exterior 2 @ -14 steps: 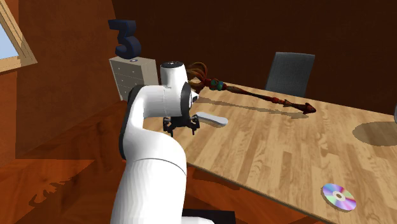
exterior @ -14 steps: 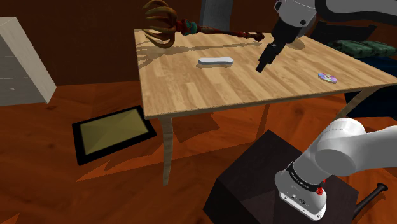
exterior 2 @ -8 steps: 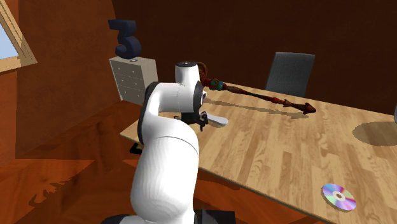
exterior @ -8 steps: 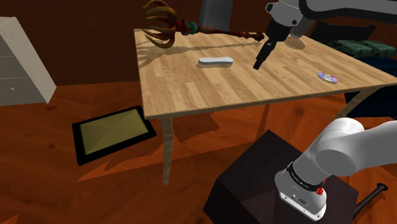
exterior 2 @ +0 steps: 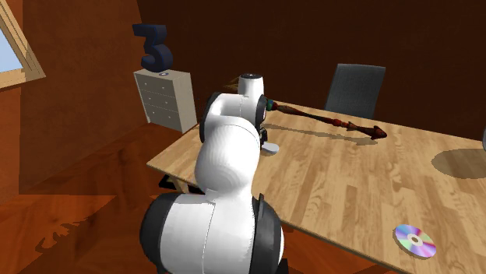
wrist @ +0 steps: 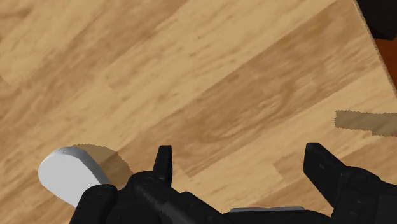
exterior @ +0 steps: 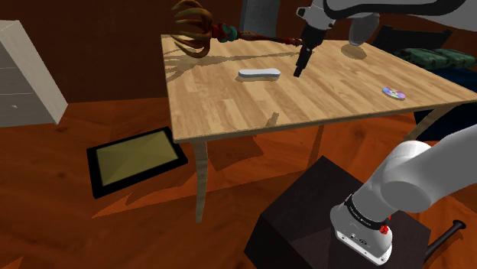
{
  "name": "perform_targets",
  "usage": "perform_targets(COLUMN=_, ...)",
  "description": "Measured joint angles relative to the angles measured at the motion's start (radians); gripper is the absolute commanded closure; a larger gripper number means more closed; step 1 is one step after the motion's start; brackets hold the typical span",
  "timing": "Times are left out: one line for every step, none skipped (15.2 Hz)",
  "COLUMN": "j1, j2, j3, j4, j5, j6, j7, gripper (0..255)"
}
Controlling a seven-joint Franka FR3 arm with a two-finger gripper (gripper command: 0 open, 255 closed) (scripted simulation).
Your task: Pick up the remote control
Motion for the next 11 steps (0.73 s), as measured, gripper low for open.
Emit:
perform_targets(j1=0.004, j2=0.033, j3=-0.014, j4=0.025, j5=0.003, j6=0.002, j7=-0.044, gripper=0)
perform_targets(j1=0.008, j2=0.071, j3=-0.029, j4=0.054, j5=0.007, j6=0.006, j7=-0.090, gripper=0)
perform_targets(j1=0.011, j2=0.115, j3=-0.045, j4=0.093, j5=0.014, j6=0.006, j7=-0.139, gripper=0)
perform_targets(j1=0.013, j2=0.160, j3=-0.060, j4=0.131, j5=0.022, j6=0.007, j7=-0.188, gripper=0)
perform_targets(j1=0.017, j2=0.201, j3=-0.068, j4=0.159, j5=0.031, j6=0.014, j7=-0.230, gripper=0)
perform_targets(j1=0.016, j2=0.248, j3=-0.081, j4=0.201, j5=0.042, j6=0.012, j7=-0.279, gripper=0)
perform_targets(j1=0.016, j2=0.290, j3=-0.089, j4=0.244, j5=0.053, j6=0.005, j7=-0.326, gripper=0)
perform_targets(j1=0.017, j2=0.336, j3=-0.093, j4=0.289, j5=0.065, j6=0.000, j7=-0.364, gripper=0)
perform_targets(j1=0.017, j2=0.382, j3=-0.095, j4=0.338, j5=0.077, j6=-0.011, j7=-0.404, gripper=0)
perform_targets(j1=0.012, j2=0.429, j3=-0.099, j4=0.379, j5=0.090, j6=-0.011, j7=-0.446, gripper=0)
perform_targets(j1=0.008, j2=0.476, j3=-0.100, j4=0.429, j5=0.102, j6=-0.021, j7=-0.487, gripper=0)
